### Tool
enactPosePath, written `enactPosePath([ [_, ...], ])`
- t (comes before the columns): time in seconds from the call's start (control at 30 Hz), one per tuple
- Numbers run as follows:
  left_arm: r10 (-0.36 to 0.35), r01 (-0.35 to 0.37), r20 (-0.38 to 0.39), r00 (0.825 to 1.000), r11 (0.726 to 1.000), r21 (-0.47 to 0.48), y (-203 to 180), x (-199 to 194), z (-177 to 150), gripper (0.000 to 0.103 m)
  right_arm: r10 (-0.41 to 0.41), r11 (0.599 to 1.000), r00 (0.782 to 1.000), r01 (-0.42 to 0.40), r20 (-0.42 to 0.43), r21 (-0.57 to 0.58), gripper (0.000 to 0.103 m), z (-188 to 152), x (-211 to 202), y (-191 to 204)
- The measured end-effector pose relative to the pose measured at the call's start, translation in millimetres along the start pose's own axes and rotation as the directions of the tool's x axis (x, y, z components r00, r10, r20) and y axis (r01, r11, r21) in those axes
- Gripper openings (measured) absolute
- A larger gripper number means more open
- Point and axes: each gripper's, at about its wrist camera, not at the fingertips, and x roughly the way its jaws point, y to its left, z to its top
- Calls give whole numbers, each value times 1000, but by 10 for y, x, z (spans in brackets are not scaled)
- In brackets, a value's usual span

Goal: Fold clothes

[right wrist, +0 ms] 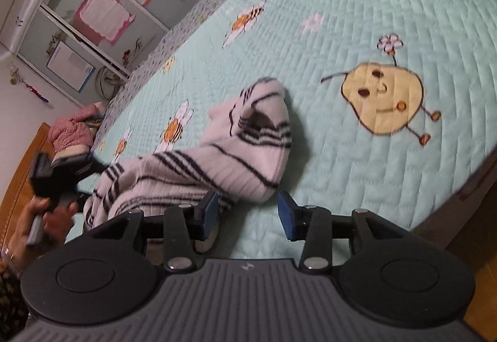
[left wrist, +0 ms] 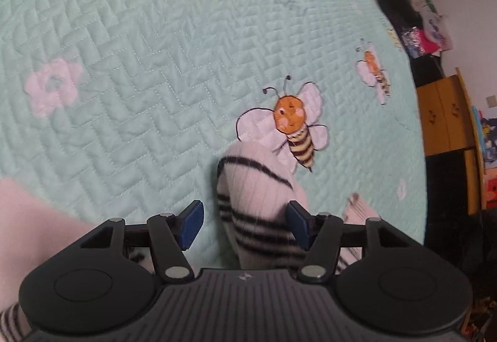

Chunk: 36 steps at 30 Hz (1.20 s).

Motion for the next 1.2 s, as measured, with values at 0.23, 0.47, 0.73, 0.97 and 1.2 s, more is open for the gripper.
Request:
enactPosePath([
  [0.23,-95,95,-68,993,996,-2,-98,291,-61,41,-41,998,999,41,7,40,47,-51,-71,-180],
  [0.47,-26,-27,259,966,980,199,-540,-477,-371,15,-41,999,999,41,18,-13,47,-127,-42,-73],
  [0.73,-98,-246,715,692,899,362,-1614,-2199,-138,14,2,999,1000,-1,24,-39,47,-199,-33,106],
  [0.97,280,-604,810,515,789,112,-1496,-2271,591,30,55,994,998,-58,-31,-95,47,-308,115,345],
  [1.2,337,-441,647,684,898,-2,-272,-1953,236,53,60,989,992,-74,-112,-126,58,-400,285,491],
])
